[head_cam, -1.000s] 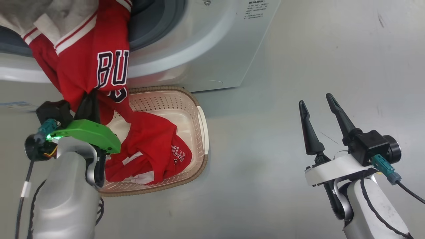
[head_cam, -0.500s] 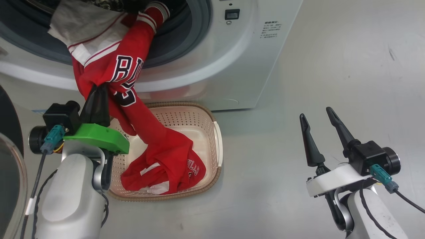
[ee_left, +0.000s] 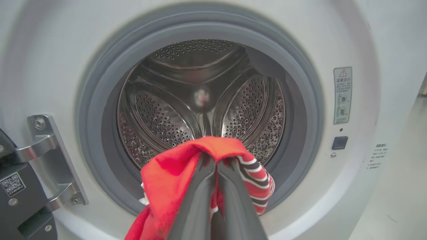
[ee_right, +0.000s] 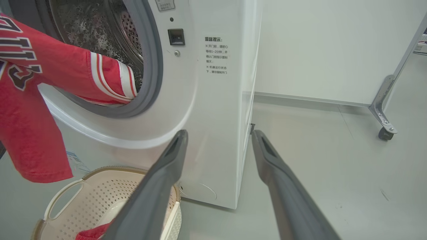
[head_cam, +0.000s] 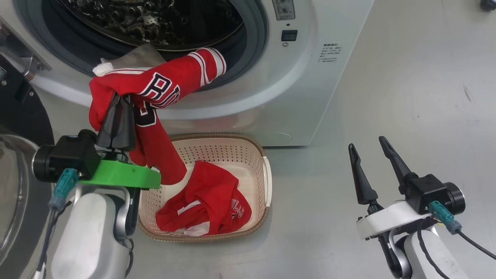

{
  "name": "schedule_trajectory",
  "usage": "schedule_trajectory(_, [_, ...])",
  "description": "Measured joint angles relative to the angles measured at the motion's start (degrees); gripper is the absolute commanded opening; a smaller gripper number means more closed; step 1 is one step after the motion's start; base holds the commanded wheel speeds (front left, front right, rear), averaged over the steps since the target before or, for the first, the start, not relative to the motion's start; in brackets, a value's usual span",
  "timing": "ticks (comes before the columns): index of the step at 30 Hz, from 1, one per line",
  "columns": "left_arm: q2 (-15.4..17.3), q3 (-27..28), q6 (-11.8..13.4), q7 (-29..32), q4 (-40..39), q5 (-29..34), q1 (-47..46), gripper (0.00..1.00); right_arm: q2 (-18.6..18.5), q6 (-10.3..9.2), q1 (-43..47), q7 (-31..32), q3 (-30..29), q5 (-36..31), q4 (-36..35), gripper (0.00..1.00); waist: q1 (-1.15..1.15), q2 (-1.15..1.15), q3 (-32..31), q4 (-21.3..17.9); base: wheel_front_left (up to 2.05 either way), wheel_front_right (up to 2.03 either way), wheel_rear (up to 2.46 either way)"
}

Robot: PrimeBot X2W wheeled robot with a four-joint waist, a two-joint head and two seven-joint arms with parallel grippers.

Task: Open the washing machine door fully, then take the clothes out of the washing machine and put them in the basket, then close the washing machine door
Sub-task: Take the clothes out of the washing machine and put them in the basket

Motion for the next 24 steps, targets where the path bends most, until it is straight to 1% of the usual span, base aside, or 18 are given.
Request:
schedule_trajectory(5, [-0.01, -1.69, 0.15, 0.00, -3.22, -0.01, 4.59, 0.00, 0.13, 0.00, 0.12, 0.08, 0.79, 0.00, -0.40, 1.00, 0.00, 0.00, -0.93, 0.75, 0.00, 0.00, 0.00])
schedule_trajectory(10, [-0.02, -4.01, 0.15, 0.74, -3.02, -0.81, 9.70, 0.00, 0.11, 0.00, 0.21, 0.16, 0.86, 0.00, -0.89, 1.00, 0.00, 0.00, -0.93, 0.73, 0.00, 0.00, 0.00])
schedule_trajectory(16, [-0.01, -6.43, -0.18, 2.96, -0.59, -2.83, 13.79, 0.00, 0.08, 0.00, 0.57, 0.66, 1.00, 0.00, -1.33, 1.00, 0.00, 0.00, -0.55, 0.55, 0.00, 0.00, 0.00])
schedule_trajectory(19, [-0.01, -7.59, -0.87, 4.24, 1.35, -4.47, 14.36, 0.00, 0.08, 0.01, 0.62, 0.87, 1.23, 0.00, -1.67, 1.00, 0.00, 0.00, -0.26, 0.38, 0.00, 0.00, 0.00])
schedule_trajectory(24, [-0.02, -7.84, -1.05, 5.39, 3.91, -5.75, 14.67, 0.00, 0.30, 0.08, 0.62, 1.34, 2.31, 0.00, -2.18, 1.00, 0.00, 0.00, 0.29, -0.29, 0.00, 0.00, 0.00])
